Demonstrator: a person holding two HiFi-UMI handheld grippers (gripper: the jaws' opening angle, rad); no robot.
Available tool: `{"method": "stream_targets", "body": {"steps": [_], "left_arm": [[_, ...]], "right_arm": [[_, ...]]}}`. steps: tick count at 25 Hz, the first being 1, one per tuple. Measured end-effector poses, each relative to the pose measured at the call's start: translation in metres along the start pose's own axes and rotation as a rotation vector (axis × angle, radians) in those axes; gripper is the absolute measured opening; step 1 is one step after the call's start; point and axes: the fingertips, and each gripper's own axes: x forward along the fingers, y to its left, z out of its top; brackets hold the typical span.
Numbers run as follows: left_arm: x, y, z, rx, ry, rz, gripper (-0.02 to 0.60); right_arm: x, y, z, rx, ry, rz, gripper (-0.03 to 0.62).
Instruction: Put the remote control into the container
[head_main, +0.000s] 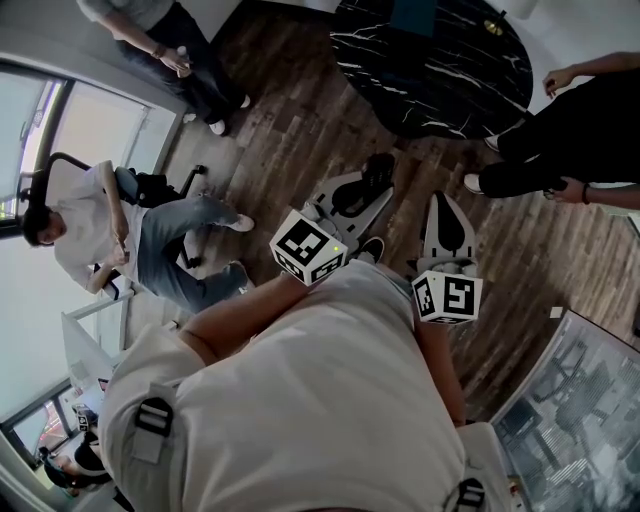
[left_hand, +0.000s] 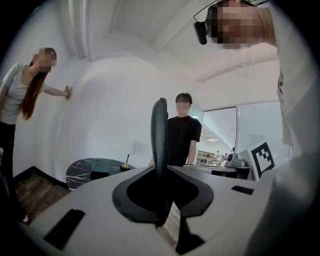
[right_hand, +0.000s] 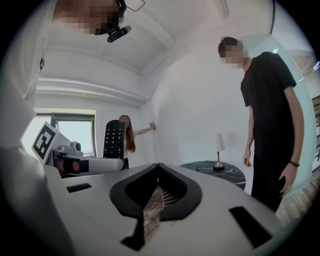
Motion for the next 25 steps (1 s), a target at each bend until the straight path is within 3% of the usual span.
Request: {"method": "stream_targets", "body": {"steps": [15,20,25], "left_arm": [[0.042,-0.026,-0.018,-0.008,0.035,0.004,0.067],[0.064,-0.003,-0.014,-0.014,0.027,0.014,0.067],[0.095,0.047,0.001,-0.026,0.005,0.027,0.067]], "right_arm": [[-0.02,-0.049,-0.013,0.029,0.016,-0.021,0.011],[0.009,-0.065,-0.013,0.034,0.03,-0.02,0.011],[0.07,-0.078,-0.003,0.01,0.035,-0.002,0.011]]}}
